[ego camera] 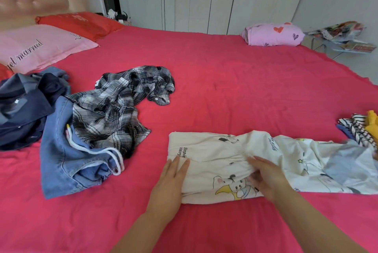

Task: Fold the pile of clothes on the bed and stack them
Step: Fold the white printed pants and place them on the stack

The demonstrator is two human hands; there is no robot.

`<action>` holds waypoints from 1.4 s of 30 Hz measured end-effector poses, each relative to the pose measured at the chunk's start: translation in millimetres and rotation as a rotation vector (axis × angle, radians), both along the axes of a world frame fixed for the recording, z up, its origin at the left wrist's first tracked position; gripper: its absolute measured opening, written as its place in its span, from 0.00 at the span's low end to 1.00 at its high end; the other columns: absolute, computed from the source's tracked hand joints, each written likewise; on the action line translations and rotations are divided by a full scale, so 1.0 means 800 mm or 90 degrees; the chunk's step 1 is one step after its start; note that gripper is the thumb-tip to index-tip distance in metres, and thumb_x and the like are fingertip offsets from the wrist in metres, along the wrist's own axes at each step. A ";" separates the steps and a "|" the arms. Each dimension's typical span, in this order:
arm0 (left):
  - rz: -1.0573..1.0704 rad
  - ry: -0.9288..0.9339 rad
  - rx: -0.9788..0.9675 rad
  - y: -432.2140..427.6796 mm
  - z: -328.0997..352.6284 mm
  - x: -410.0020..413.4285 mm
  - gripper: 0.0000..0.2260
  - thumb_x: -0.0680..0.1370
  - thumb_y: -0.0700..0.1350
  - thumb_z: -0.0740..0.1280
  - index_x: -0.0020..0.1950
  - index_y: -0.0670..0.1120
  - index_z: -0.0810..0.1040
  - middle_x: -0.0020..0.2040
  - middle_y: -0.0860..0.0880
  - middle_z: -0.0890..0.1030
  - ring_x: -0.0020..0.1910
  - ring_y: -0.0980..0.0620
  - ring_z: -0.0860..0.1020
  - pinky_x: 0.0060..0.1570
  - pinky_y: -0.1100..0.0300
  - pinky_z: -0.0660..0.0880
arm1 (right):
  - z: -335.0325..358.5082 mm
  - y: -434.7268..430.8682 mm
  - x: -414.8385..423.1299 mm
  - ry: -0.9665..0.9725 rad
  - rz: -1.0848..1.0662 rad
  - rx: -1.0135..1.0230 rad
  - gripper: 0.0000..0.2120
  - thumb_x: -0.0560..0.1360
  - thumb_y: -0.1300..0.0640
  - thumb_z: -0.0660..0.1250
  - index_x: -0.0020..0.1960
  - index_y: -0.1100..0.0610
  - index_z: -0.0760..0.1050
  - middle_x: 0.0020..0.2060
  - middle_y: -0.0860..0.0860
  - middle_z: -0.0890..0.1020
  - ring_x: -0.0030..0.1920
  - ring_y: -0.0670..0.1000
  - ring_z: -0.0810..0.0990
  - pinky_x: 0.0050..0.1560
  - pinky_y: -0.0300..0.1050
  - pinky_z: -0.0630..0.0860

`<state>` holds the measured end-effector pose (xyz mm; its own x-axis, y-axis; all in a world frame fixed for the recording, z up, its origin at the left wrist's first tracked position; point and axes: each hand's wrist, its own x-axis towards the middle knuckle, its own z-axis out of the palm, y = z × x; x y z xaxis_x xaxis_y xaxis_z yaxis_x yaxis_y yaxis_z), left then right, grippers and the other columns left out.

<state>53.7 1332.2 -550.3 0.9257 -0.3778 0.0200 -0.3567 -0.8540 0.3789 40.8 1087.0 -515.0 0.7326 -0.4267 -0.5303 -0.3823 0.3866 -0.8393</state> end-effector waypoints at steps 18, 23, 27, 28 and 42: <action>-0.019 0.074 0.043 -0.051 0.005 0.079 0.26 0.80 0.60 0.46 0.77 0.55 0.44 0.78 0.52 0.42 0.76 0.50 0.38 0.74 0.50 0.38 | -0.027 0.038 0.058 -0.070 0.540 -1.037 0.33 0.74 0.40 0.33 0.74 0.45 0.56 0.75 0.50 0.56 0.76 0.55 0.49 0.73 0.53 0.48; -0.011 0.024 0.111 -0.046 -0.054 0.080 0.38 0.68 0.71 0.30 0.75 0.58 0.39 0.77 0.54 0.38 0.75 0.50 0.35 0.72 0.49 0.33 | -0.085 0.036 0.055 0.052 0.557 -1.097 0.36 0.75 0.36 0.28 0.71 0.42 0.64 0.71 0.48 0.68 0.73 0.53 0.61 0.70 0.54 0.48; -0.005 0.015 0.123 -0.048 -0.053 0.082 0.40 0.65 0.72 0.28 0.76 0.58 0.40 0.77 0.55 0.38 0.75 0.50 0.36 0.72 0.49 0.32 | -0.091 0.041 0.055 0.098 0.539 -1.071 0.29 0.79 0.41 0.38 0.63 0.44 0.74 0.61 0.49 0.79 0.64 0.54 0.76 0.63 0.57 0.58; -0.007 0.038 0.129 -0.048 -0.050 0.083 0.42 0.64 0.73 0.28 0.76 0.58 0.40 0.77 0.55 0.38 0.75 0.50 0.36 0.71 0.49 0.32 | -0.088 0.041 0.054 0.101 0.535 -1.057 0.30 0.79 0.40 0.37 0.63 0.44 0.75 0.61 0.49 0.79 0.63 0.54 0.76 0.62 0.57 0.58; 0.070 -0.109 0.602 0.127 0.063 0.083 0.34 0.78 0.55 0.60 0.76 0.54 0.41 0.76 0.42 0.37 0.74 0.35 0.38 0.66 0.31 0.39 | -0.072 0.044 0.034 0.129 0.541 -1.099 0.51 0.64 0.37 0.12 0.73 0.43 0.59 0.72 0.47 0.65 0.73 0.49 0.61 0.68 0.60 0.61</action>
<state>119.7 1434.1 -499.7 0.9695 -0.2189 -0.1101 -0.2435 -0.8113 -0.5315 67.8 1122.6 -572.4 0.9892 -0.1214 -0.0816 -0.1201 -0.9925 0.0207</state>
